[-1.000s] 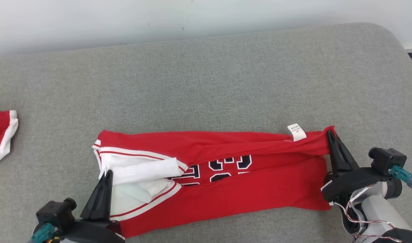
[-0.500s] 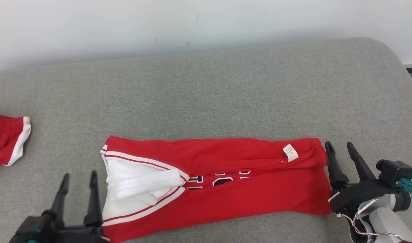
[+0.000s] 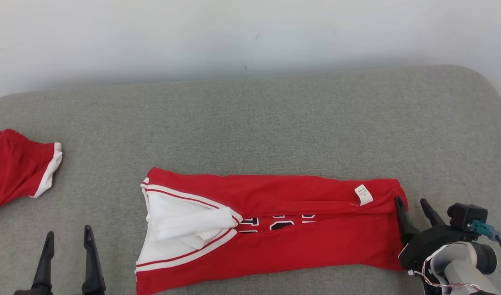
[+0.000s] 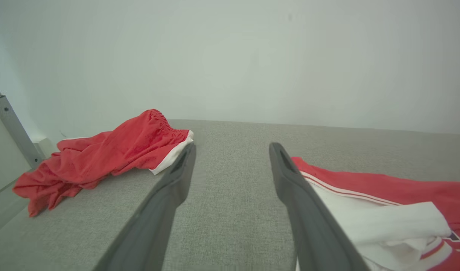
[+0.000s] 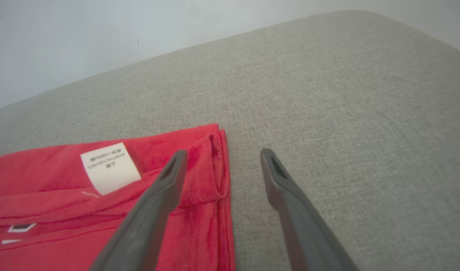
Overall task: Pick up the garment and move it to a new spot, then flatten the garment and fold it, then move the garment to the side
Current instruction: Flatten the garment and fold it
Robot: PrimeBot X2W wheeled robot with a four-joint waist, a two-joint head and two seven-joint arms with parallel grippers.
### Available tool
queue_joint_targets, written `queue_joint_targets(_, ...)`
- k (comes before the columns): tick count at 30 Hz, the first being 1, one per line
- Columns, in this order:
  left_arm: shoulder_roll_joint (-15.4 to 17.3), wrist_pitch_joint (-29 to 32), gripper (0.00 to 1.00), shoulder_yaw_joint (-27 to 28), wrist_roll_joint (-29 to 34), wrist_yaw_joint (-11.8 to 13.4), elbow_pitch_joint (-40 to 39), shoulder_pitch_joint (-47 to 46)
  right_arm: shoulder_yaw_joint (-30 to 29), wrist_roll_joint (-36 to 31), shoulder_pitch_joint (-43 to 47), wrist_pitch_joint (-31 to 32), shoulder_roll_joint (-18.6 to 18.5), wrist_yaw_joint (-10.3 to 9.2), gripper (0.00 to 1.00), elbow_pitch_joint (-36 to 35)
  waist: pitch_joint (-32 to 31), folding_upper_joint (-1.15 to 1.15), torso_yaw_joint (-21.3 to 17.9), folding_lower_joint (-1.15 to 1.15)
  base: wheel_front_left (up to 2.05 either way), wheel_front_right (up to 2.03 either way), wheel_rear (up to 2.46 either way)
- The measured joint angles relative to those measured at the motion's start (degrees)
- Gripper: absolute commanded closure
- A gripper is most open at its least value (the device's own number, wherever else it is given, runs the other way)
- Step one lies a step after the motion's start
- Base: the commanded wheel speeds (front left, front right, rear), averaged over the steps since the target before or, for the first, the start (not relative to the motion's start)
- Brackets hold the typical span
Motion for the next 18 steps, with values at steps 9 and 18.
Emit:
queue_joint_targets(9, -1.4, 0.0, 0.0, 1.2, 2.0, -1.4, 1.1, 1.0, 2.3, 1.5, -1.9, 2.3, 2.1, 0.0, 0.69, 8.3, -1.1, 0.0, 1.1, 0.01, 0.0, 0.0, 0.0)
queue_joint_targets(18, -1.8, 0.0, 0.0, 2.5, 3.0, -1.8, 1.5, 1.9, 3.8, 3.4, -2.9, 0.5, 1.4, 0.0, 1.0, 10.1, -2.7, 0.01, 0.6, 0.0, 0.0, 0.0, 0.0)
